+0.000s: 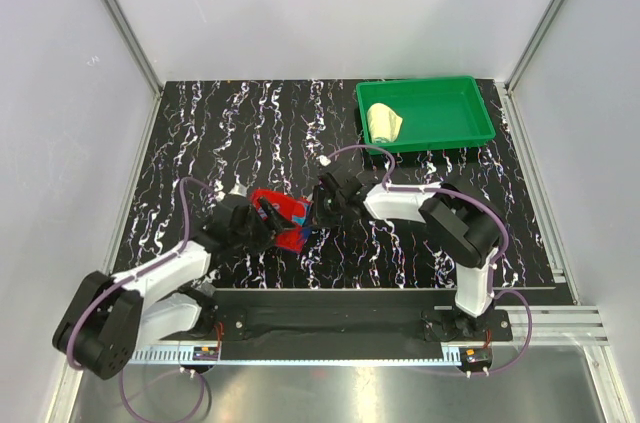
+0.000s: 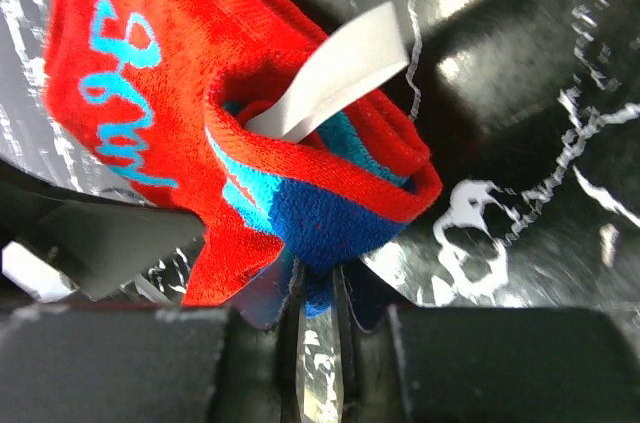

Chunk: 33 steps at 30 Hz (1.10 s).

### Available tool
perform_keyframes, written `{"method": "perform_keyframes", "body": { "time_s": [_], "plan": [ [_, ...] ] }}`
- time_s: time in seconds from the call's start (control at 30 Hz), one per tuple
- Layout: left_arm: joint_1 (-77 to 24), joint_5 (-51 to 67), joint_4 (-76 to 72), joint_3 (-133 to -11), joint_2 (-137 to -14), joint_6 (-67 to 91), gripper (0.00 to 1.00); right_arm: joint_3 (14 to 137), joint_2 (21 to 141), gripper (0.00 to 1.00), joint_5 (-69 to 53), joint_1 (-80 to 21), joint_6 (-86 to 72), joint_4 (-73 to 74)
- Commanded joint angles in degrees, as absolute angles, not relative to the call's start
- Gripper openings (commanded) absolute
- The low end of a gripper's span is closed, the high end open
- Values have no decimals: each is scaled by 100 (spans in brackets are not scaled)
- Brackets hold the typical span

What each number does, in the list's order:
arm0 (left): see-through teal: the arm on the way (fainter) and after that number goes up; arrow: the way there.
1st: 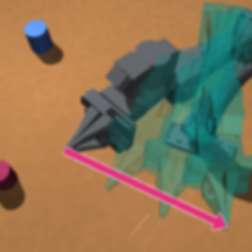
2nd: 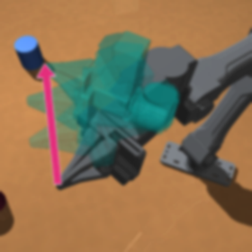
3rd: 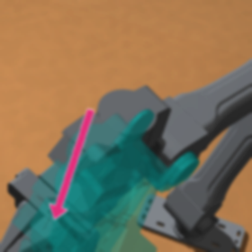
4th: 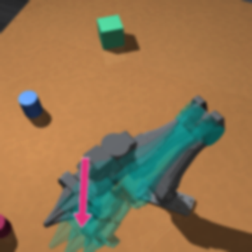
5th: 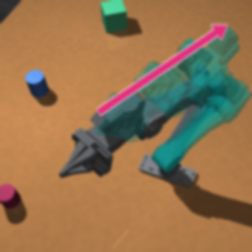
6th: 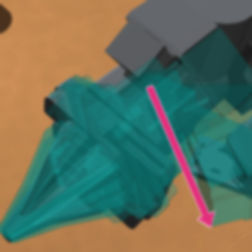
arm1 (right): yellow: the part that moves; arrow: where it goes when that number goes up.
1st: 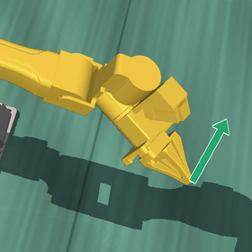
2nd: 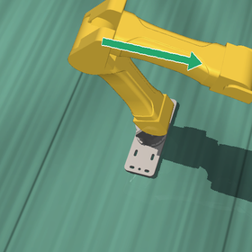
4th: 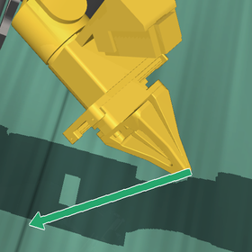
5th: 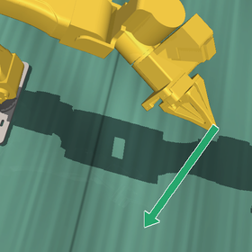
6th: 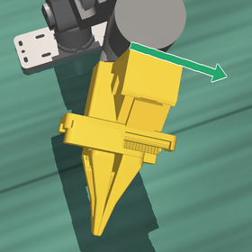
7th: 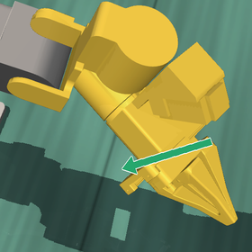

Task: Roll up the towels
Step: Roll the towel

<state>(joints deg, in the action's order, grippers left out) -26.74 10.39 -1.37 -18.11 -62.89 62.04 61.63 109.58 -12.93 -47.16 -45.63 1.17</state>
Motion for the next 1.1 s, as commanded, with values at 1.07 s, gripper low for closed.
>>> {"method": "perform_keyframes", "body": {
  "time_s": [1.07],
  "plan": [
    [-8130, -4791, 1539, -5133, -8603, 3253, 78, 8007, 10521, 13, -316, -4781, -3674, 4561]
  ]
}}
